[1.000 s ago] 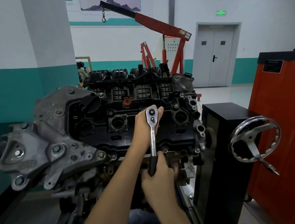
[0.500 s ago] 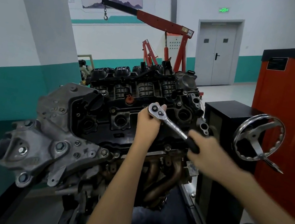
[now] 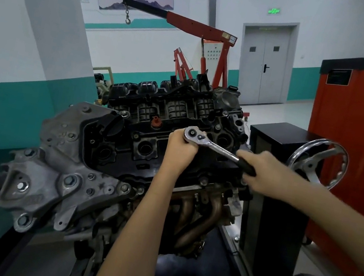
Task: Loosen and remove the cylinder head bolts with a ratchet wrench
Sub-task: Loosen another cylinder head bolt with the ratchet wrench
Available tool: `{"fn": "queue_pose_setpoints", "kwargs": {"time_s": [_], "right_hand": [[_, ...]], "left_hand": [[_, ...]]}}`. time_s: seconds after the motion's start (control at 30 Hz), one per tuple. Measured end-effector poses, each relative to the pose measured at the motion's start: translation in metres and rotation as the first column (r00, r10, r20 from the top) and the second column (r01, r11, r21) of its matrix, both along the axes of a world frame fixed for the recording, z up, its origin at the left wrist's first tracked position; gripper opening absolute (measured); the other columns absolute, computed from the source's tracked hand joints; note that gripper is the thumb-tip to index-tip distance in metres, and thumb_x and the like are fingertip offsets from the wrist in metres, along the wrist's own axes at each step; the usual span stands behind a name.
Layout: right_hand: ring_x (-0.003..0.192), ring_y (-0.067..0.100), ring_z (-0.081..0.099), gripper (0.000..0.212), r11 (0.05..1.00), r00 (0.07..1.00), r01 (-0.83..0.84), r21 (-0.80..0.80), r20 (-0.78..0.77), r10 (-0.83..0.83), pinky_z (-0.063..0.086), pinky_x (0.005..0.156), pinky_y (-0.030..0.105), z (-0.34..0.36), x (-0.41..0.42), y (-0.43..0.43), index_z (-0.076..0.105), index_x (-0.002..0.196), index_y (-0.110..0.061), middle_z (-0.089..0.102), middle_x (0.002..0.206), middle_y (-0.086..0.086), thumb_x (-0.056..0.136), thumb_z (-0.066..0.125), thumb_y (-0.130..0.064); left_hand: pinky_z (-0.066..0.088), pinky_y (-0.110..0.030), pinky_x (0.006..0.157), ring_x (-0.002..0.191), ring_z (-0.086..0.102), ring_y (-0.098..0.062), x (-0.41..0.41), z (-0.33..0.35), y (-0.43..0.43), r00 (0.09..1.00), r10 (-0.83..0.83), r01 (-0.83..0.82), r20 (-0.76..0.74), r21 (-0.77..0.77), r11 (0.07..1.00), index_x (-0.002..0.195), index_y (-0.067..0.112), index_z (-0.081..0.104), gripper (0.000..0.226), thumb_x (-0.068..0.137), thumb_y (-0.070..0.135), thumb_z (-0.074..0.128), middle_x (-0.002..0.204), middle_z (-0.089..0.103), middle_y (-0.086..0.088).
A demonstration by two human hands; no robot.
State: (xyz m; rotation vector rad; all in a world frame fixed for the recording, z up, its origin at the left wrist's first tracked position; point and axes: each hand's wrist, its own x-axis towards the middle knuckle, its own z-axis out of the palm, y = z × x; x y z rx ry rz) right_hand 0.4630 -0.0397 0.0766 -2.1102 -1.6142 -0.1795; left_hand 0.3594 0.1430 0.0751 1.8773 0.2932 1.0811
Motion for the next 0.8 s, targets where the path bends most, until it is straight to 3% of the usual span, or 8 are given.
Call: {"fn": "queue_pose_setpoints", "kwargs": {"time_s": [0.07, 0.13, 0.23, 0.33, 0.4, 0.53, 0.7, 0.8], "right_hand": [[0.054, 0.003, 0.045, 0.036, 0.997, 0.959, 0.060, -0.041, 0.280, -0.046, 0.029, 0.049, 0.019, 0.026, 0.015, 0.004, 0.033, 0.084, -0.037, 0.042, 0.064, -0.012, 0.084, 0.060, -0.014], [0.055, 0.006, 0.044, 0.037, 0.995, 0.935, 0.097, -0.007, 0.343, -0.089, 0.026, 0.048, 0.021, 0.025, 0.015, 0.009, 0.030, 0.085, -0.038, 0.038, 0.063, -0.013, 0.084, 0.060, -0.017], [0.058, 0.016, 0.055, 0.031, 0.989, 0.993, 0.117, 0.096, 0.001, -0.117, 0.038, 0.048, 0.022, -0.023, -0.011, 0.009, 0.037, 0.083, -0.033, 0.050, 0.067, -0.003, 0.082, 0.060, -0.013], [0.046, 0.007, 0.049, 0.030, 0.938, 0.912, 0.164, 0.304, -0.410, -0.027, 0.041, 0.045, 0.024, -0.073, -0.068, 0.026, 0.038, 0.077, -0.028, 0.050, 0.060, 0.002, 0.078, 0.059, -0.007], [0.045, 0.006, 0.049, 0.027, 0.896, 0.833, 0.201, 0.396, -0.551, 0.057, 0.035, 0.041, 0.015, -0.088, -0.104, 0.050, 0.042, 0.083, -0.027, 0.048, 0.058, 0.001, 0.079, 0.057, -0.005], [0.047, 0.003, 0.049, 0.025, 0.887, 0.745, 0.193, 0.419, -0.651, 0.145, 0.036, 0.042, 0.015, -0.088, -0.125, 0.065, 0.042, 0.094, -0.021, 0.046, 0.061, 0.000, 0.081, 0.055, -0.003], [0.049, 0.005, 0.049, 0.028, 0.982, 0.958, 0.034, 0.184, -0.287, 0.021, 0.044, 0.051, 0.027, -0.046, -0.045, 0.011, 0.046, 0.083, -0.028, 0.051, 0.063, -0.001, 0.078, 0.059, -0.003], [0.064, 0.020, 0.058, 0.026, 0.998, 0.991, 0.065, -0.005, 0.117, -0.064, 0.043, 0.057, 0.030, 0.005, 0.002, -0.001, 0.046, 0.097, -0.030, 0.046, 0.068, -0.006, 0.084, 0.060, -0.013]], "left_hand": [[0.043, -0.034, 0.076, 0.080, 0.054, -0.015, -0.002, 0.000, 0.000, 1.000, -0.001, 0.002, 0.029, -0.023, 1.000, 0.059, 0.040, 0.068, 0.052, 0.088, 0.000, 0.052, 0.073, 0.062, 0.004], [0.041, -0.025, 0.073, 0.082, 0.053, -0.014, -0.005, -0.003, -0.003, 0.997, 0.025, -0.021, 0.077, -0.050, 0.999, 0.063, 0.043, 0.069, 0.052, 0.089, 0.002, 0.052, 0.080, 0.062, -0.002], [0.035, -0.017, 0.060, 0.060, 0.044, 0.000, -0.001, -0.009, -0.013, 0.988, 0.056, -0.041, 0.147, -0.101, 0.994, 0.049, 0.035, 0.052, 0.053, 0.094, 0.008, 0.056, 0.057, 0.050, 0.018], [0.027, -0.018, 0.052, 0.051, 0.027, -0.001, 0.007, -0.009, -0.021, 0.976, 0.118, -0.094, 0.181, -0.135, 0.986, 0.053, 0.027, 0.032, 0.052, 0.096, 0.012, 0.058, 0.047, 0.031, 0.015], [0.024, -0.015, 0.050, 0.048, 0.023, -0.002, 0.008, -0.007, -0.019, 0.971, 0.127, -0.106, 0.201, -0.111, 0.988, 0.057, 0.020, 0.027, 0.051, 0.096, 0.008, 0.058, 0.053, 0.025, 0.010], [0.024, -0.022, 0.054, 0.052, 0.022, -0.005, 0.001, -0.004, -0.012, 0.986, 0.141, -0.138, 0.084, -0.043, 0.990, 0.060, 0.020, 0.026, 0.049, 0.096, 0.014, 0.059, 0.058, 0.024, 0.006], [0.034, -0.020, 0.061, 0.052, 0.034, -0.001, 0.000, -0.004, -0.004, 0.999, 0.043, -0.043, 0.025, -0.004, 0.999, 0.047, 0.032, 0.042, 0.053, 0.093, 0.014, 0.060, 0.048, 0.039, 0.016], [0.041, -0.018, 0.068, 0.062, 0.051, 0.003, 0.000, -0.001, -0.004, 0.999, 0.038, -0.037, 0.033, -0.015, 0.999, 0.054, 0.039, 0.062, 0.051, 0.091, 0.004, 0.055, 0.055, 0.057, 0.020]]}}
